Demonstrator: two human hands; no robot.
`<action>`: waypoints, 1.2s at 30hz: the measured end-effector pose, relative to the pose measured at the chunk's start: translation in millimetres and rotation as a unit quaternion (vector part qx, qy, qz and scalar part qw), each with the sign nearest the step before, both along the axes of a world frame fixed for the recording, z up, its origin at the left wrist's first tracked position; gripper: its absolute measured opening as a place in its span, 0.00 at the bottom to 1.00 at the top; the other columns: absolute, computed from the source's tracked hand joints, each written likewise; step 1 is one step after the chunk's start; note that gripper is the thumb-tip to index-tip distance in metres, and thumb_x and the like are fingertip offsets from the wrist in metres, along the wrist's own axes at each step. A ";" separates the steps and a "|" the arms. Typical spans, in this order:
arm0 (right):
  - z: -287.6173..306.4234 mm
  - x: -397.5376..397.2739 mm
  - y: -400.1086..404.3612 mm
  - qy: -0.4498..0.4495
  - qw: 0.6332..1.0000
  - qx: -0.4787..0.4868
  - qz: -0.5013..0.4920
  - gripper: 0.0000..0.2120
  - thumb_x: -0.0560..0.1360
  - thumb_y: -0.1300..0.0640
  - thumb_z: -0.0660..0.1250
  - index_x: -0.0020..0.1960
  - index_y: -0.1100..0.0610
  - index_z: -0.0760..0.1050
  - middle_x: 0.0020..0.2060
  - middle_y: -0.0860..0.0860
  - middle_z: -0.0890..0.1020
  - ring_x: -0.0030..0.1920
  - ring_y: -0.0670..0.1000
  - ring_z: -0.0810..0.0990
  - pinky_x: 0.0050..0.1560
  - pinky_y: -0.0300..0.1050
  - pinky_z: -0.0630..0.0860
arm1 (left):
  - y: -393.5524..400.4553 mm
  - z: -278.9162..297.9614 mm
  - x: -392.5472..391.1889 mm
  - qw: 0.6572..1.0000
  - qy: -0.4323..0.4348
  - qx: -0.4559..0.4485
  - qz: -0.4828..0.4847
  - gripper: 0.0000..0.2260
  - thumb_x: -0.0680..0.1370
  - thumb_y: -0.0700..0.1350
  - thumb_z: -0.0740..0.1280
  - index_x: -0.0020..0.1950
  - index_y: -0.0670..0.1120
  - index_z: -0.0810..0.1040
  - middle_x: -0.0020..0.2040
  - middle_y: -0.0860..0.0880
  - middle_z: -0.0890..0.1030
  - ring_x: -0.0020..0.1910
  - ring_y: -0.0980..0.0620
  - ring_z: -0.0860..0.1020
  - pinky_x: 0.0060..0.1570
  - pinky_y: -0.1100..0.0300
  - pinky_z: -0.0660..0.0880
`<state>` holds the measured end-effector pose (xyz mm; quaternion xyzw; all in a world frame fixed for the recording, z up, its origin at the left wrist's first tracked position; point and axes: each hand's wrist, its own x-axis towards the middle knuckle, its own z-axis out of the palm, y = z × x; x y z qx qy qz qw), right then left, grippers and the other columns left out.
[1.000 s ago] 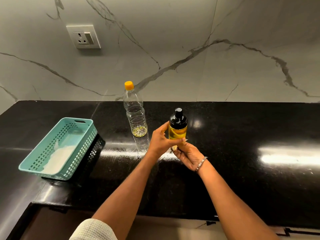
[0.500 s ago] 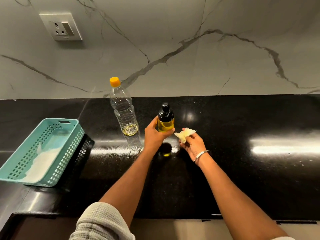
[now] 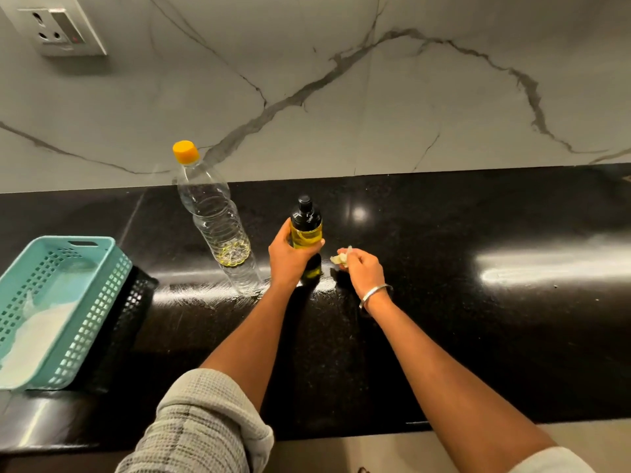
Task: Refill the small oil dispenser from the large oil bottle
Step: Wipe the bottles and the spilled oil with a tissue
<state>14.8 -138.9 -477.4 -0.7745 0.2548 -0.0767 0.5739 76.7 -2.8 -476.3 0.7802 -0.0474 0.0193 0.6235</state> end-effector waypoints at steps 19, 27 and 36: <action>-22.0 -4.4 -5.3 0.010 0.973 -0.217 0.075 0.17 0.75 0.66 0.65 0.63 0.58 0.76 0.59 0.53 0.78 0.62 0.53 0.72 0.64 0.42 0.66 | -3.8 -30.8 17.2 1.000 0.019 0.000 -0.015 0.21 0.66 0.44 0.79 0.55 0.58 0.77 0.49 0.58 0.82 0.49 0.62 0.80 0.53 0.61 0.77; -28.8 -0.8 -6.7 0.018 0.969 -0.231 0.086 0.13 0.74 0.70 0.64 0.57 0.63 0.78 0.54 0.53 0.73 0.55 0.50 0.74 0.52 0.28 0.65 | -2.1 -34.1 17.7 1.000 0.013 -0.004 -0.016 0.23 0.66 0.43 0.79 0.54 0.60 0.76 0.49 0.58 0.82 0.49 0.63 0.80 0.52 0.63 0.77; -30.9 3.0 -11.6 0.027 0.954 -0.281 0.099 0.13 0.73 0.69 0.66 0.56 0.60 0.80 0.52 0.53 0.77 0.55 0.53 0.75 0.59 0.44 0.73 | 0.5 -37.2 20.8 0.999 0.032 0.002 -0.028 0.30 0.65 0.44 0.80 0.63 0.53 0.73 0.54 0.57 0.81 0.54 0.62 0.79 0.59 0.55 0.77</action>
